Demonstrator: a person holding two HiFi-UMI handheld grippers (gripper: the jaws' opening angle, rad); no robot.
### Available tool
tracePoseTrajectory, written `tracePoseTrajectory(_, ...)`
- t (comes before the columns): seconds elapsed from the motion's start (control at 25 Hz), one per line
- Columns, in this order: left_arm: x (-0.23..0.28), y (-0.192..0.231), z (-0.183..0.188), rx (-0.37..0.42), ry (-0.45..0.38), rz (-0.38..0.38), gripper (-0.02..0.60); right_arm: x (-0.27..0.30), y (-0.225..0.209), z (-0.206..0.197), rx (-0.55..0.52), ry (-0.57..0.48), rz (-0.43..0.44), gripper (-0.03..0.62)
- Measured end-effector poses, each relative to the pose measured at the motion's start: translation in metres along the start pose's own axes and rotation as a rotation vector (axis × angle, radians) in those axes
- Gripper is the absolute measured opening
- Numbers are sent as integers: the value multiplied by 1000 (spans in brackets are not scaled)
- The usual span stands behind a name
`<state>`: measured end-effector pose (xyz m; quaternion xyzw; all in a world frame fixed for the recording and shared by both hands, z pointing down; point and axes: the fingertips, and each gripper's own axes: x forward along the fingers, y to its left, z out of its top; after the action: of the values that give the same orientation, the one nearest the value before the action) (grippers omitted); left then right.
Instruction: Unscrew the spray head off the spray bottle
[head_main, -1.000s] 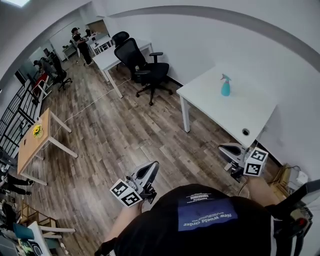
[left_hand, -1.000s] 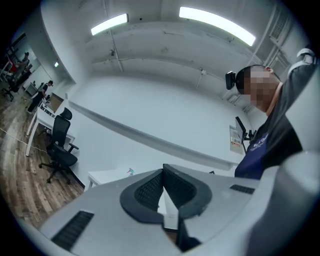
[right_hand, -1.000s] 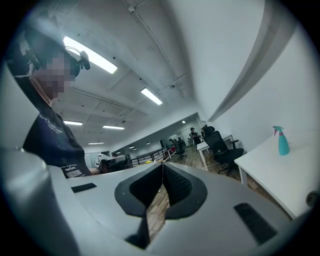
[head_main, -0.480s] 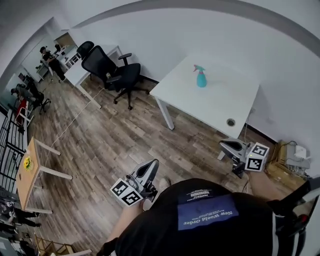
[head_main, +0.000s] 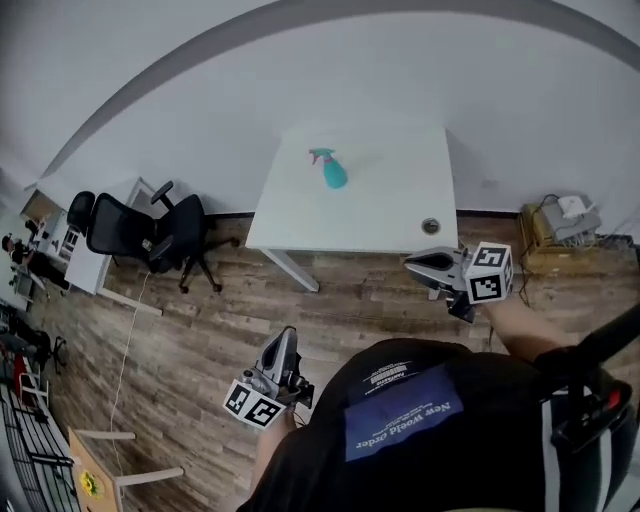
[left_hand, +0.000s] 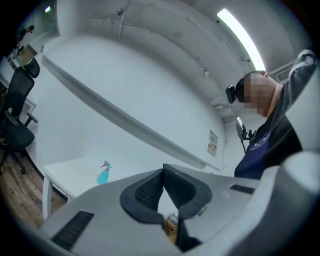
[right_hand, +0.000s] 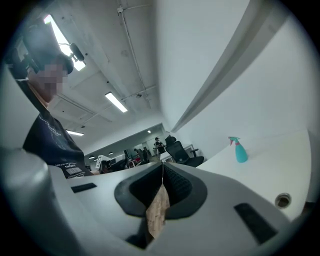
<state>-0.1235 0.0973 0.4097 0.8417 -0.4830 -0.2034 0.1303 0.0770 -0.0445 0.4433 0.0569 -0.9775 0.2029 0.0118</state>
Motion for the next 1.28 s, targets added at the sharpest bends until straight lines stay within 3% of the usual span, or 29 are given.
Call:
tracePoseTrajectory(0.12,-17,31,22,21,31,-33,2,46,14,0,-16,-2,0,-3)
tracePoseTrajectory(0.36,-52,108,67,12,32,-26,2,135,22,-4,-3,11,-4,-3)
tracePoseTrajectory(0.8,-72,175,74,-46,21,-15,2,208,10,-7,3,67,12,-3)
tracePoseTrajectory(1.04,-43,194,74,-28,25,16,2,219,-25,13,0,59,54,-3)
tracePoseTrajectory(1.28,14,217,82,21,-4,102,2,230,-102,41,-2,61,132,-3)
